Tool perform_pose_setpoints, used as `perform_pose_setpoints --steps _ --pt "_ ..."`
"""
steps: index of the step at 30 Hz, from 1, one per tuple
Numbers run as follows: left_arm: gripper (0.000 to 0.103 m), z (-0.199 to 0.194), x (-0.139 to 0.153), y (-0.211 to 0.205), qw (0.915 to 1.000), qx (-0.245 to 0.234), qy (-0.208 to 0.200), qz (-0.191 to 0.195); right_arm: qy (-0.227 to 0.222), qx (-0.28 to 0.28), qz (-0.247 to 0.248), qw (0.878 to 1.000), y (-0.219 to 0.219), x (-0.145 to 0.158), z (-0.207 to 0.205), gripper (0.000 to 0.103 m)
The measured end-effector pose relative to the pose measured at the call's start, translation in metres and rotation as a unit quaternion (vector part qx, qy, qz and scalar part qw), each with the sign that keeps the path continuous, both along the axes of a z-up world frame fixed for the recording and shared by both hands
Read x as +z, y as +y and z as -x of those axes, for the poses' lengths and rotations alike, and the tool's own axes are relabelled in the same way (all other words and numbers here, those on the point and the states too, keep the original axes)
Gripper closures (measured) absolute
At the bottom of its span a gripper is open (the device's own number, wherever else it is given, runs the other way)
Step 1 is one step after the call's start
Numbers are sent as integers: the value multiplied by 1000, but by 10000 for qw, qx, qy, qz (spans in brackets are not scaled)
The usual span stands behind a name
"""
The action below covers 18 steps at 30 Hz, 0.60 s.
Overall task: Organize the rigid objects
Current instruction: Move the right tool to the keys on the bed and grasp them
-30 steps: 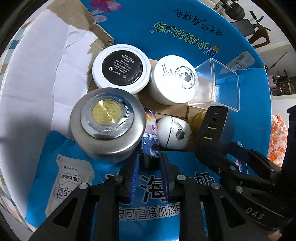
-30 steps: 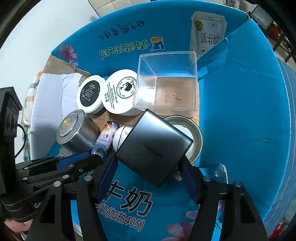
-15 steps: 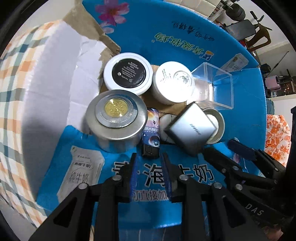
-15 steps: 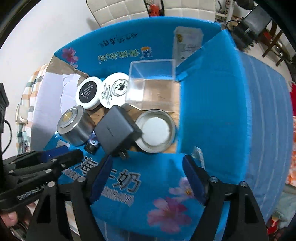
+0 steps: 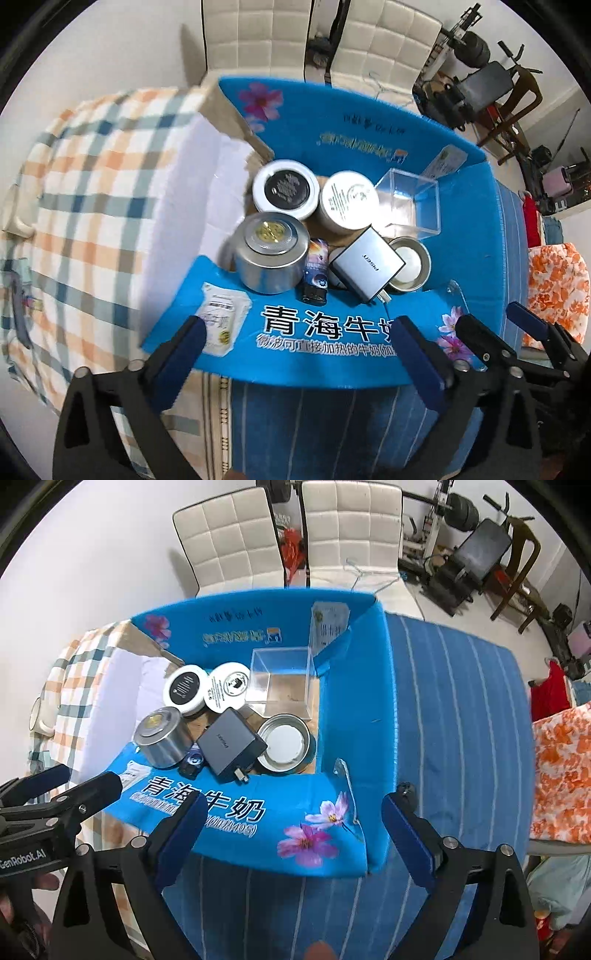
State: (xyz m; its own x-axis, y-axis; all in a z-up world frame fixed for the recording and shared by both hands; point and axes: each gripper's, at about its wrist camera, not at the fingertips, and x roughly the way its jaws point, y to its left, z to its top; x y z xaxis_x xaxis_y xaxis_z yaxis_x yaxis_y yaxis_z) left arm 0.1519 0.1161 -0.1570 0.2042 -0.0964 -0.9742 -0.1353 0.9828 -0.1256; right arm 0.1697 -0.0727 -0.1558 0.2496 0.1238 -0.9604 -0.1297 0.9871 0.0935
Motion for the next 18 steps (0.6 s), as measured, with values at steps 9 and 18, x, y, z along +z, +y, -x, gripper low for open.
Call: perform_pose_setpoints --steps 9,18 --pt "0 29 54 -16 9975 -73 -603 -370 -427 -89 -85 9990 -16 68 34 6" --pt "0 58 113 -26 9913 -122 -1202 -523 -725 -124 -327 9968 -31 125 68 6"
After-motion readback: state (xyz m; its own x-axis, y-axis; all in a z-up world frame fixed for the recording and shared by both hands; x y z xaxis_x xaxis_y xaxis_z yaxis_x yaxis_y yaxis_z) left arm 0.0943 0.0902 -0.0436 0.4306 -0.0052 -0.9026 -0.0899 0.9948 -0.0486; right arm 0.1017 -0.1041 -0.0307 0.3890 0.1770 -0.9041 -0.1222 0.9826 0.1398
